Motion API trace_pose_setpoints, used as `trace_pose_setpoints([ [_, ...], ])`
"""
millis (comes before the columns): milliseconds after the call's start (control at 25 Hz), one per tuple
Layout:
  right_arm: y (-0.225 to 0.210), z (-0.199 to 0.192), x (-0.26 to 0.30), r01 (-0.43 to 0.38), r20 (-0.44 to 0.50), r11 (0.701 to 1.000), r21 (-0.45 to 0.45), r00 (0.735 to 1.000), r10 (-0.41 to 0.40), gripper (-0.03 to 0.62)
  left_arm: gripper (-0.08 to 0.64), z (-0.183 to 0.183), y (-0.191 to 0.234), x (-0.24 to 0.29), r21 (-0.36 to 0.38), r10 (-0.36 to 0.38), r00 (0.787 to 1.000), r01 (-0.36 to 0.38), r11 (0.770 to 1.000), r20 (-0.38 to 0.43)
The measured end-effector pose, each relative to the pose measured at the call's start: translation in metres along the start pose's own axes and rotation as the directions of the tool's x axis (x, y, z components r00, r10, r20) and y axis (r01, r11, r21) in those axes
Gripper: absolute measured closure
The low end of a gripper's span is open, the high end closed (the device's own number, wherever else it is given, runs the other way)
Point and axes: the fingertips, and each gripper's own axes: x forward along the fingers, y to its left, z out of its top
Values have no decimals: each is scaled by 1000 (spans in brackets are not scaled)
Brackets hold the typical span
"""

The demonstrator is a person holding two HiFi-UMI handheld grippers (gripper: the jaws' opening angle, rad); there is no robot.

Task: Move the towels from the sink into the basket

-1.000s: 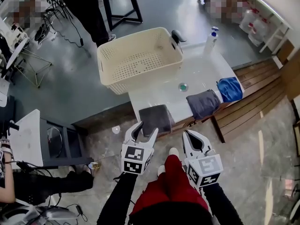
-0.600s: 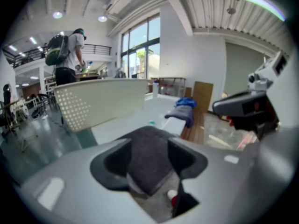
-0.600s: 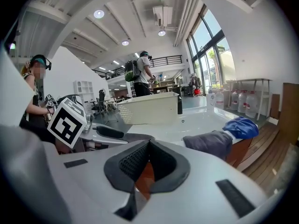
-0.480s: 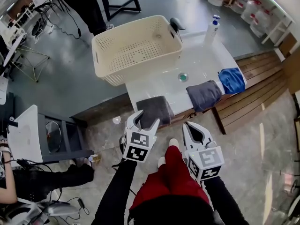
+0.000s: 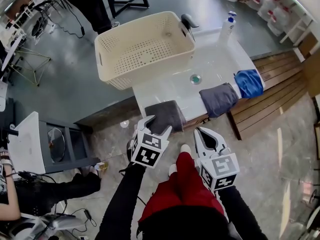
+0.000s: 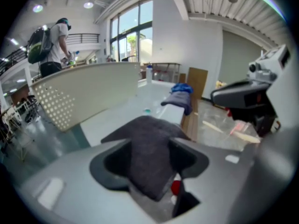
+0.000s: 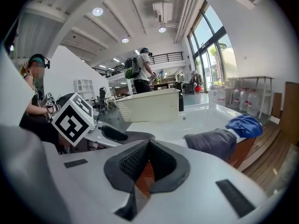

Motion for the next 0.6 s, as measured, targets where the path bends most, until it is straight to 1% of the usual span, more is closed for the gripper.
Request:
trace_pose_setpoints([
  [200, 0, -1, 5, -1, -10, 1000, 2, 1000, 1, 584, 310, -4, -2, 5, -19, -54, 996, 53, 998, -68],
  [320, 1, 0, 9, -5, -11, 1000, 1, 1000, 5, 584, 310, -2, -2, 9, -9, -67, 993, 67, 998, -97],
  [600, 4, 2, 15, -14, -15, 1000, -7, 1000, 14, 584, 313, 0, 1, 11, -16, -65, 990, 63, 998, -124],
])
